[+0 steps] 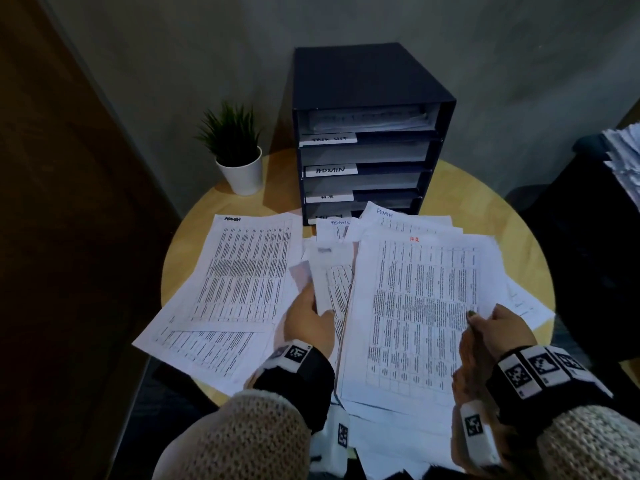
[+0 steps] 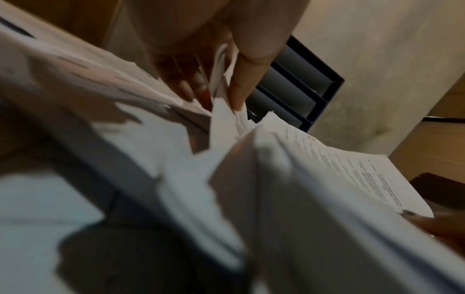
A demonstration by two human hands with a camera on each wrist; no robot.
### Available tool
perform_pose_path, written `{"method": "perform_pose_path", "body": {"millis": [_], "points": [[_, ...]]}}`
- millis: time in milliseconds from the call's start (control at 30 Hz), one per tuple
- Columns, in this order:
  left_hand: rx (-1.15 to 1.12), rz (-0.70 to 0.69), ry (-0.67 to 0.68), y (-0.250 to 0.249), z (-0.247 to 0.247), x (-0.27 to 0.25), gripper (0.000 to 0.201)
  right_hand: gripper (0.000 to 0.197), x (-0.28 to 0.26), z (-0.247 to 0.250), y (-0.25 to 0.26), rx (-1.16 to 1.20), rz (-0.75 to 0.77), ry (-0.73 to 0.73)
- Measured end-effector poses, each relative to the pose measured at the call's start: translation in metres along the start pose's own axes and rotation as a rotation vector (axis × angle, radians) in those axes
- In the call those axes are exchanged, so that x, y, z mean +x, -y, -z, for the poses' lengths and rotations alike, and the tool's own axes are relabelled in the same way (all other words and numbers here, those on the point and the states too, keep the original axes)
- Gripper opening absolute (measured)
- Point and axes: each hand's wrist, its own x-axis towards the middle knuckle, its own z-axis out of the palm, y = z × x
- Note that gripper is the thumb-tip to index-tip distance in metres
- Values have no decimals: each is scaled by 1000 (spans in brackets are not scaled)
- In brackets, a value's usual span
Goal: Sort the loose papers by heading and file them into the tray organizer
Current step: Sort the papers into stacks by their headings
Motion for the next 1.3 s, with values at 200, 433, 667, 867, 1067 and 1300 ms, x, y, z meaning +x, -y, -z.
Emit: {"method": "perform_pose_path", "body": {"millis": [200, 433, 667, 867, 1067, 1300], "points": [[181, -11, -29, 2, 11, 5, 27, 34, -5, 1, 3, 45, 27, 84], [159, 153, -195, -6, 69, 35, 38, 21, -11, 1, 6, 198, 0, 19], [296, 165, -306, -24, 133, 80, 41, 25, -5, 7, -2, 212, -33, -68], [493, 303, -227, -23, 143, 116, 40, 29, 6, 13, -9, 127, -29, -65], [683, 232, -230, -14, 111, 104, 74, 17, 11, 12, -13, 61, -67, -98], [775, -19, 163, -27, 20, 51, 31, 15, 10, 17, -14, 39, -53, -50]]}}
